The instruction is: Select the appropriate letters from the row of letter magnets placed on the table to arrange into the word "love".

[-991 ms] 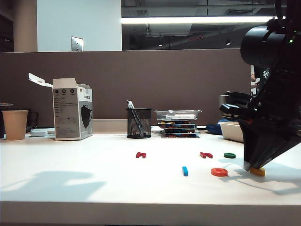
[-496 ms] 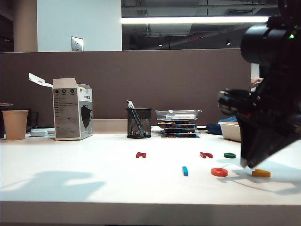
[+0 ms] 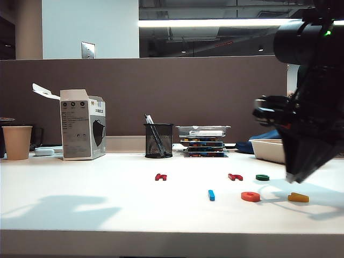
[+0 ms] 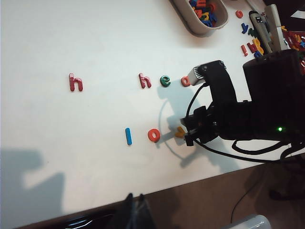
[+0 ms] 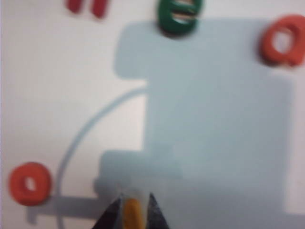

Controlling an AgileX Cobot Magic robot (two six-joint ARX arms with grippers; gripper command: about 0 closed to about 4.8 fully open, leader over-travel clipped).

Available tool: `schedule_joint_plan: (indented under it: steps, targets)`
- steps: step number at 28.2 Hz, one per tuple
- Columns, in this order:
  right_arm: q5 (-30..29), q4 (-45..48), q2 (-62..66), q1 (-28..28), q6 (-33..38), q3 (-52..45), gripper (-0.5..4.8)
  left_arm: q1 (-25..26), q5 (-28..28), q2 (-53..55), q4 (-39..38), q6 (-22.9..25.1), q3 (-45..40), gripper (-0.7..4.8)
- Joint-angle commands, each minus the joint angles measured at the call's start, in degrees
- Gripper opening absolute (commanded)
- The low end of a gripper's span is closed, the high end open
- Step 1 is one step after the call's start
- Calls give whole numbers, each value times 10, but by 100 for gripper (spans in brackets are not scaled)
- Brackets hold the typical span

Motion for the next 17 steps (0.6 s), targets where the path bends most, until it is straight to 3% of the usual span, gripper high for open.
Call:
schedule_joint_plan:
  steps: [1, 5, 17]
  targets:
    - [36, -9, -3, 0, 15, 0, 60, -1, -2, -1, 5, -1, 2, -5]
    - [36, -23, -3, 1, 35, -1, -8, -1, -2, -1, 5, -1, 2, -5]
    - [13, -61, -2, 1, 50, -3, -8, -1, -2, -1, 5, -1, 2, -5]
